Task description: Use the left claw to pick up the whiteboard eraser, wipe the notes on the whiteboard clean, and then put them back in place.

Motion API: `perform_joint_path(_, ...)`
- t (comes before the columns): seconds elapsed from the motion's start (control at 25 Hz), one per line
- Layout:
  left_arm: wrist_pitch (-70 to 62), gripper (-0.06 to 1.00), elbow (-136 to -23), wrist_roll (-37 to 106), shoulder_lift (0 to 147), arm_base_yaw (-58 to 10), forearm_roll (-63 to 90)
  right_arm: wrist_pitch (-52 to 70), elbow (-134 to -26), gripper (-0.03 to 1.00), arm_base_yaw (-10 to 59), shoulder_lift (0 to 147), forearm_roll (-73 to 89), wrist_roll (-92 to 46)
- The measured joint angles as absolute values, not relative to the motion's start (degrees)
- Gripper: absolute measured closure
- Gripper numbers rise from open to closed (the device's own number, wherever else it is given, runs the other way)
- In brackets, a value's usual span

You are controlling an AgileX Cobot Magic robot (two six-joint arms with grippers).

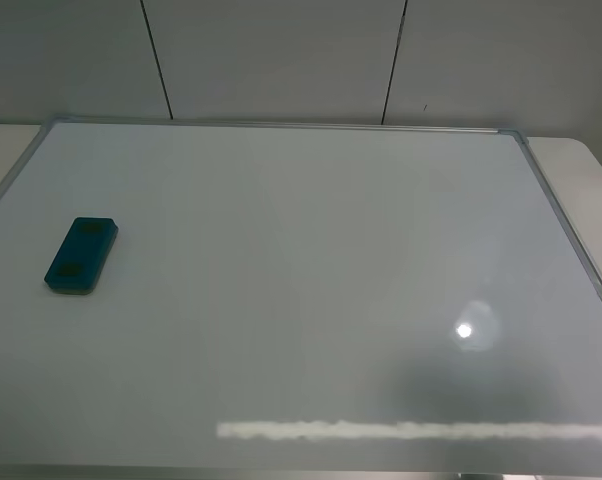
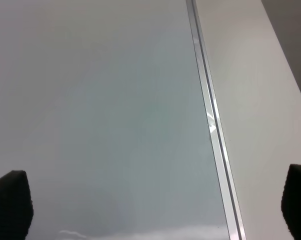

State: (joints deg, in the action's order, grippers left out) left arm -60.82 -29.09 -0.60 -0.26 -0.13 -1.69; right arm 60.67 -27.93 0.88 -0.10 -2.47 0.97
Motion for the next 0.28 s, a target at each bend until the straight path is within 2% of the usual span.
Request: perform_joint_path(0.28, -60.8, -0.05, -29.1, -0.6, -0.3, -0.1, -1.7, 60.7, -27.9, -0.03, 0.9, -0.1, -2.5, 1.0)
